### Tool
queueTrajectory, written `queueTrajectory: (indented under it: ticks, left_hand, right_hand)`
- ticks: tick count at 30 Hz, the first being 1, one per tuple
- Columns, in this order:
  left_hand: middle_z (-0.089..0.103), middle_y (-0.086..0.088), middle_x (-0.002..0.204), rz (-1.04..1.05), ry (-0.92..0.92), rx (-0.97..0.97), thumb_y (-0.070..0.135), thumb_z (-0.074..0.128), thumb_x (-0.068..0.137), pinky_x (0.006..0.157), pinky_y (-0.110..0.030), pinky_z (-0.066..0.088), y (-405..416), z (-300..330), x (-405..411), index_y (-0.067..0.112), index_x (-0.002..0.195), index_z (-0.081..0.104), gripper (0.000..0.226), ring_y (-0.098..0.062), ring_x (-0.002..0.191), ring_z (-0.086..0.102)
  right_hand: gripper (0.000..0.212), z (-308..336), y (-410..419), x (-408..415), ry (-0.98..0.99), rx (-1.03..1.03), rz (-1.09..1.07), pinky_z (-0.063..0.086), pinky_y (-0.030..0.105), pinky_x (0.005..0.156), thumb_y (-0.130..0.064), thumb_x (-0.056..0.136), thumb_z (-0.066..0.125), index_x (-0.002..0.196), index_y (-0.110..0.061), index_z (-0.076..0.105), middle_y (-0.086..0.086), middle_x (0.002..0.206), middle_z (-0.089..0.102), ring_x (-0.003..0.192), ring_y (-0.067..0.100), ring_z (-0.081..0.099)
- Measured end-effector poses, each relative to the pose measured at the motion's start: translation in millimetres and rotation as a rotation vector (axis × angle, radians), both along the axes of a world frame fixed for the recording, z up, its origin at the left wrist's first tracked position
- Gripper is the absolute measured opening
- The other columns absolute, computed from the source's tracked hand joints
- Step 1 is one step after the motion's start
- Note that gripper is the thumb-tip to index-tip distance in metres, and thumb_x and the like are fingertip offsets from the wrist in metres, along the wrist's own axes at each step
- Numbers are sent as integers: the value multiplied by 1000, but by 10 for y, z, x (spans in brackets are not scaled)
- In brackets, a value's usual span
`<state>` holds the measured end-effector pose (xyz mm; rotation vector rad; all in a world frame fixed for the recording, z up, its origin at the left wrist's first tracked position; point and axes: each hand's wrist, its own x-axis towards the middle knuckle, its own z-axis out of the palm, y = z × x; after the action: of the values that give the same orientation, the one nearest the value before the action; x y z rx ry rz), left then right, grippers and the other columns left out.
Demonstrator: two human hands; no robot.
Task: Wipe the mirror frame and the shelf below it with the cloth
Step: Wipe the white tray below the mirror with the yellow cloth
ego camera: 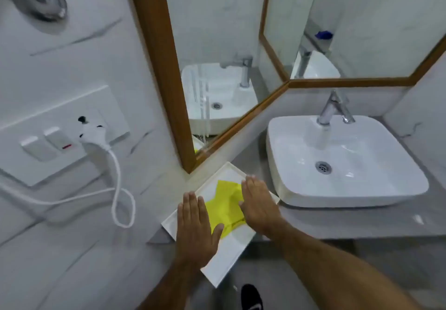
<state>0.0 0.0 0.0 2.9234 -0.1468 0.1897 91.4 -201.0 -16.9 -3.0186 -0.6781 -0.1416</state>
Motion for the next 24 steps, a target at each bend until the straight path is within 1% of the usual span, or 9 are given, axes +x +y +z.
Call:
queueTrajectory:
  ticks: [4,6,8,11,14,17,19,21,24]
  left_hand:
    - [27,-37,157,111,99,33,58,27,100,117,-64,25,150,-418,-42,-15,146,34,87,-53,147,24]
    - [30,-37,155,132,128,42,58,25,100,117,-64,25,204,-568,-38,-15,145,35,87,-54,145,28]
    - [30,-37,155,152,93,60,57,28,100,118,-62,23,239,-564,-51,-14,146,33,85,-53,146,26]
    - [31,-37,155,180,50,80,56,29,100,118,-60,21,258,-597,-39,-14,146,33,83,-53,145,28]
    - [30,-36,156,193,31,78,57,29,101,117,-60,23,243,-630,3,-14,147,32,85,-52,145,28]
    - [29,-36,156,186,36,80,57,29,101,117,-60,24,226,-637,50,-14,147,32,85,-52,146,27]
    - [29,-35,157,206,40,75,58,27,101,117,-60,25,215,-644,71,-13,148,31,85,-51,147,26]
    - [29,-35,157,215,58,73,59,25,102,116,-60,26,205,-623,71,-13,149,30,86,-50,148,25]
    - [31,-35,156,225,72,79,60,25,102,116,-60,25,240,-624,39,-12,149,31,86,-50,146,28]
  right_hand:
    - [65,-546,194,90,342,-147,170,42,51,105,-18,70,56,132,0,52,25,134,58,123,43,57]
    - [72,-675,267,190,373,-218,265,31,55,112,-17,79,56,147,-4,36,25,152,38,138,43,39]
    - [75,-668,318,260,443,-279,290,24,54,115,-17,87,53,153,-5,19,24,159,21,144,44,25]
    - [83,-693,409,364,444,-277,304,39,50,100,-20,75,69,146,-7,28,22,146,35,127,43,39]
    - [88,-664,450,531,428,-279,349,39,49,94,-35,61,82,134,-11,39,17,134,40,118,39,42]
    - [83,-605,487,696,470,-215,340,36,50,95,-58,59,75,125,-14,50,13,129,43,117,35,40]
    - [80,-618,513,768,471,-171,362,32,52,98,-63,61,67,122,-14,53,11,131,44,119,34,39]
    - [75,-623,535,800,511,-156,341,29,54,101,-63,66,60,123,-14,54,10,136,45,123,34,41]
    - [66,-637,575,850,536,-130,284,31,54,101,-48,72,60,128,-15,49,11,131,51,117,36,47]
